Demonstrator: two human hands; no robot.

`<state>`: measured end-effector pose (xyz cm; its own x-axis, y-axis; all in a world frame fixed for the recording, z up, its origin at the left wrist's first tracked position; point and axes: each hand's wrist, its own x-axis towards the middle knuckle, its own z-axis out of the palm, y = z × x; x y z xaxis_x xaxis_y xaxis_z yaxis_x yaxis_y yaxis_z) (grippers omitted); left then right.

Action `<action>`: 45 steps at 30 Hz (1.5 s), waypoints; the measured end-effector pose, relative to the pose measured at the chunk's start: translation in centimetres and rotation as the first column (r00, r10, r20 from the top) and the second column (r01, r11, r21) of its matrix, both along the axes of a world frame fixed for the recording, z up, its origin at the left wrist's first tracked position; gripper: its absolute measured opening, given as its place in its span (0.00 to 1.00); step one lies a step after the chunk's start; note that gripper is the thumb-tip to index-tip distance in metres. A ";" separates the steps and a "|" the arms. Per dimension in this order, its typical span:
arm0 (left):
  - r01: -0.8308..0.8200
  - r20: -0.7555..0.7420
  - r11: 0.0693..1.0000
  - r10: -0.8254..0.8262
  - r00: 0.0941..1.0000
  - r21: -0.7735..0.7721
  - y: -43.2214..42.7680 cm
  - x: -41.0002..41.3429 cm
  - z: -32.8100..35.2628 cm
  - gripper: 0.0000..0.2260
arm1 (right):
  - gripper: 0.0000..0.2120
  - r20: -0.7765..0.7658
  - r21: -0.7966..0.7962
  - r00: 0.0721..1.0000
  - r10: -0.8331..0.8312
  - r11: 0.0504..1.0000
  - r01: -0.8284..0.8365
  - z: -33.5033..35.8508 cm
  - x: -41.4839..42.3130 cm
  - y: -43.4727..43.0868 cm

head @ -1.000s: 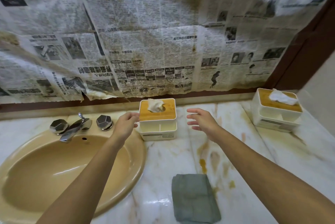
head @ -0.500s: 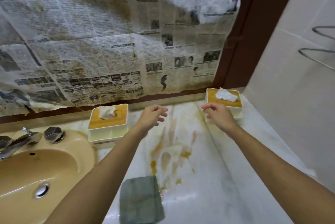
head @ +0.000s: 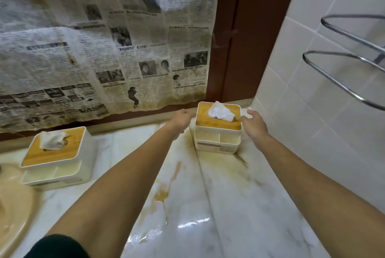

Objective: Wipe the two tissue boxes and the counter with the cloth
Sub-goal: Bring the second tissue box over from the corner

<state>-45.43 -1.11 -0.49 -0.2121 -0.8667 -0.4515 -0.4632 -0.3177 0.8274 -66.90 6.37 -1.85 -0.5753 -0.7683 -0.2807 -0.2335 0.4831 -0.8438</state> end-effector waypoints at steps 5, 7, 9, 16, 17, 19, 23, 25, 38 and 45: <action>-0.016 0.029 0.999 0.015 0.999 0.040 -0.5 -1.9 -1.8 0.21 | 0.14 0.157 0.126 0.988 -0.002 0.992 -0.018 -1.2 -0.4 -1.4; -0.035 0.018 0.999 0.034 0.999 0.038 -0.5 -2.3 -2.2 0.21 | 0.15 0.205 0.114 0.979 -0.010 0.993 -0.014 -1.6 -0.2 -1.6; -0.065 0.004 0.997 0.065 0.998 0.043 -0.6 -2.4 -2.3 0.22 | 0.16 0.236 0.112 0.972 -0.010 0.994 -0.017 -1.8 0.0 -1.7; -0.021 -0.042 1.000 0.020 0.999 -0.007 0.3 -1.3 -1.4 0.20 | 0.23 0.308 0.084 0.951 0.003 0.996 -0.031 -0.8 0.5 -0.8; -0.022 -0.064 0.999 0.020 0.998 -0.033 0.5 -0.9 -1.1 0.18 | 0.23 0.310 0.061 0.951 0.005 0.998 -0.025 -0.5 0.8 -0.7; -0.028 -0.109 0.997 0.020 0.994 -0.076 1.0 0.3 -0.5 0.15 | 0.22 0.300 0.015 0.954 0.016 1.000 -0.021 0.5 1.7 -0.3; -0.101 -0.174 0.985 0.076 0.982 -0.140 2.4 3.8 0.8 0.17 | 0.21 0.269 -0.053 0.962 0.055 0.998 -0.042 2.3 4.5 0.8; -0.125 -0.199 0.976 0.088 0.976 -0.179 3.6 6.1 1.3 0.17 | 0.22 0.263 -0.069 0.961 0.083 0.995 -0.067 2.9 6.2 1.7; -0.319 -0.223 0.943 0.292 0.930 -0.098 14.8 22.5 -2.1 0.19 | 0.14 0.171 -0.058 0.929 0.327 0.945 -0.322 0.6 19.6 9.3; -0.352 -0.222 0.935 0.334 0.916 -0.049 18.5 25.8 -4.6 0.19 | 0.14 0.156 -0.007 0.906 0.393 0.918 -0.397 -0.8 22.6 12.0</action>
